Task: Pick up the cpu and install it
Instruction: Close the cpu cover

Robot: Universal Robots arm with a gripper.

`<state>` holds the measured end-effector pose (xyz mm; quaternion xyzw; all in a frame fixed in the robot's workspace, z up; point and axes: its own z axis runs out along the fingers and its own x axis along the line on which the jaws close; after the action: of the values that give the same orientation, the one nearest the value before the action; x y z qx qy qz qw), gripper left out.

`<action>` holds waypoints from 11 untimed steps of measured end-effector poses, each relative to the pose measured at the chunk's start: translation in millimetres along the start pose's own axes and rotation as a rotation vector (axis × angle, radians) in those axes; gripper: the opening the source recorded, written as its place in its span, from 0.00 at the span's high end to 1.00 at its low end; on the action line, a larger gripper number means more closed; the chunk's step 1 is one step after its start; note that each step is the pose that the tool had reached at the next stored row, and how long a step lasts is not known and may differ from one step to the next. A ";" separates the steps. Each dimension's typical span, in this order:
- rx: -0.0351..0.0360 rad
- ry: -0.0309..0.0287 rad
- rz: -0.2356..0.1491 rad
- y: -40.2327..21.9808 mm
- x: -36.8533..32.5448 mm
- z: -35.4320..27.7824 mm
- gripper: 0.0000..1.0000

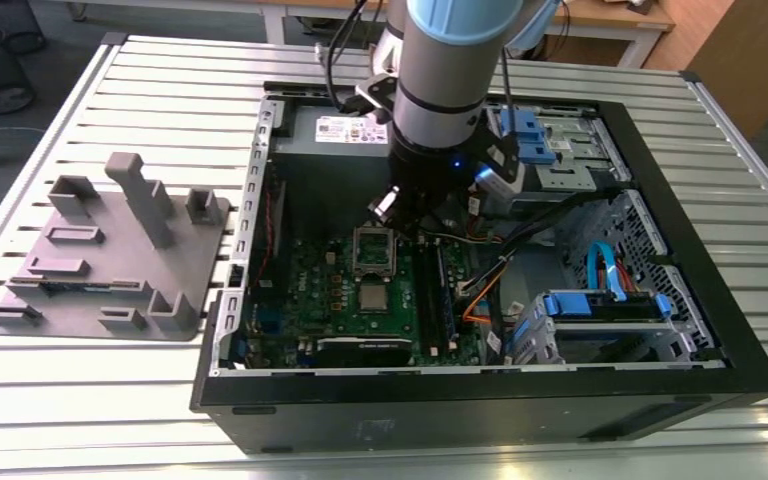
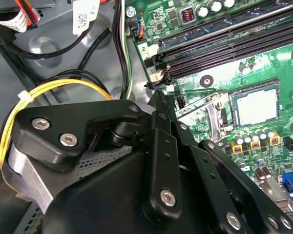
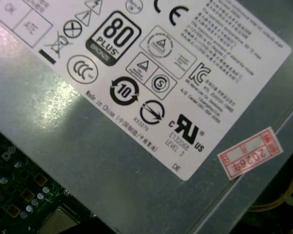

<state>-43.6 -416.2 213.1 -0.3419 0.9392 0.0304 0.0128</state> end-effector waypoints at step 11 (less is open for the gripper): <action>-0.0035 -0.0066 0.000 3.3 3.7 2.9 0.89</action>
<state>-48.5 -415.9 210.2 -0.3419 0.9390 0.0331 0.0153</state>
